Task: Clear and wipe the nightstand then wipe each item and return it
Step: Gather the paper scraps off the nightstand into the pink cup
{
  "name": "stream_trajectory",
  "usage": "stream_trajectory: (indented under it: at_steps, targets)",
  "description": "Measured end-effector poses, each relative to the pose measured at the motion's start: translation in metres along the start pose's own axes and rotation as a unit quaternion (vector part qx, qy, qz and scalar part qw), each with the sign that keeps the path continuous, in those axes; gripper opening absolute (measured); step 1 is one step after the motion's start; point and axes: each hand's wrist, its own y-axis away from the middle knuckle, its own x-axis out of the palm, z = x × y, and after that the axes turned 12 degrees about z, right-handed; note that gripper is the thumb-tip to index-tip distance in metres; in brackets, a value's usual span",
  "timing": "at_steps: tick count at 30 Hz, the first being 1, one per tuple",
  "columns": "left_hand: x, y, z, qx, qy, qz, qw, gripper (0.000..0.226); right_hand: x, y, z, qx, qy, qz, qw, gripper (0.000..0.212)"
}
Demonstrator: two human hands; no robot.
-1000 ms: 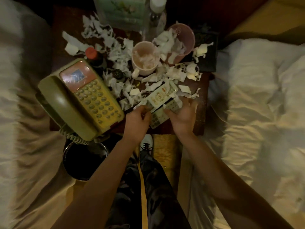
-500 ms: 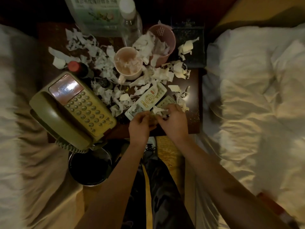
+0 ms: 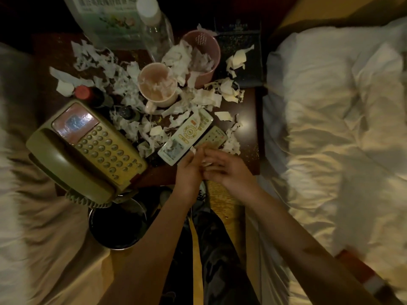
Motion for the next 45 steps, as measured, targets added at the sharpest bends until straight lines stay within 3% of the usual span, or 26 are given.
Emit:
stream_trajectory:
  at_steps: [3,5,6,8,10,12,14,16,19,22,25,27,29,32,34,36,39,41,42,45]
  targets:
    - [-0.002,-0.005,-0.005,0.025,0.017,-0.054,0.998,0.029,-0.016,0.015,0.004,-0.023,-0.1,0.021,0.995,0.049]
    - [-0.004,-0.01,-0.009,0.033,0.014,-0.081,0.996,0.027,-0.028,0.016,0.004,-0.031,-0.124,-0.048,0.991,0.038]
    - [-0.004,-0.012,-0.01,0.031,0.004,-0.094,0.995,0.026,-0.037,0.012,0.001,-0.02,-0.082,-0.106,0.991,0.036]
    - [-0.007,-0.017,-0.012,0.024,-0.023,-0.117,0.993,0.024,-0.052,0.0,-0.004,0.034,0.153,-0.193,0.969,0.051]
    - [-0.007,-0.021,-0.014,0.02,-0.034,-0.133,0.99,0.022,-0.063,-0.014,-0.008,0.1,0.361,-0.166,0.912,0.092]
    - [-0.007,-0.023,-0.014,0.017,-0.035,-0.14,0.989,0.019,-0.064,-0.028,-0.008,0.126,0.434,-0.142,0.881,0.115]
    - [-0.005,-0.022,-0.013,0.011,-0.04,-0.147,0.988,0.018,-0.062,-0.041,-0.011,0.12,0.506,-0.144,0.842,0.113]
    - [-0.003,-0.02,-0.011,0.003,-0.037,-0.146,0.989,0.018,-0.061,-0.05,-0.015,0.099,0.555,-0.155,0.811,0.087]
    - [0.0,-0.018,-0.008,-0.002,-0.018,-0.145,0.989,0.021,-0.062,-0.053,-0.021,0.055,0.549,-0.175,0.815,0.046]
    - [-0.002,-0.018,-0.005,-0.001,-0.014,-0.136,0.991,0.021,-0.065,-0.049,-0.03,0.022,0.506,-0.191,0.841,0.028]
    - [0.001,-0.02,-0.003,-0.03,0.028,-0.09,0.995,0.013,-0.058,-0.039,-0.031,-0.006,0.307,-0.285,0.908,0.016]
    - [0.005,-0.021,0.001,-0.057,0.038,-0.058,0.996,0.015,-0.044,-0.026,-0.021,-0.038,0.183,-0.342,0.921,0.013]
    - [0.012,-0.021,0.001,-0.076,0.054,-0.003,0.996,0.029,-0.023,-0.01,-0.009,-0.05,0.181,-0.325,0.927,0.018]
    - [0.019,-0.021,-0.001,-0.078,0.104,0.065,0.989,0.035,0.002,0.006,0.0,-0.033,0.231,-0.188,0.954,0.031]
    - [0.021,-0.022,-0.008,-0.075,0.091,0.033,0.992,0.022,0.007,0.01,0.004,-0.012,0.199,-0.109,0.974,0.039]
    - [0.016,-0.029,-0.014,-0.05,0.061,-0.045,0.996,0.024,0.001,0.012,0.01,-0.017,0.124,-0.089,0.988,0.045]
    - [0.001,-0.037,-0.026,-0.001,0.045,-0.129,0.991,0.03,-0.02,0.002,0.011,-0.032,0.07,-0.203,0.976,0.039]
    - [-0.008,-0.041,-0.031,0.023,-0.014,-0.164,0.986,0.032,-0.036,-0.014,0.0,0.015,0.146,-0.28,0.949,0.02]
    - [-0.011,-0.041,-0.031,0.031,-0.043,-0.175,0.983,0.032,-0.042,-0.022,-0.008,0.056,0.197,-0.277,0.939,0.016]
    - [-0.011,-0.035,-0.037,0.044,-0.082,-0.192,0.977,0.025,-0.044,-0.042,-0.027,0.138,0.312,-0.203,0.918,0.033]
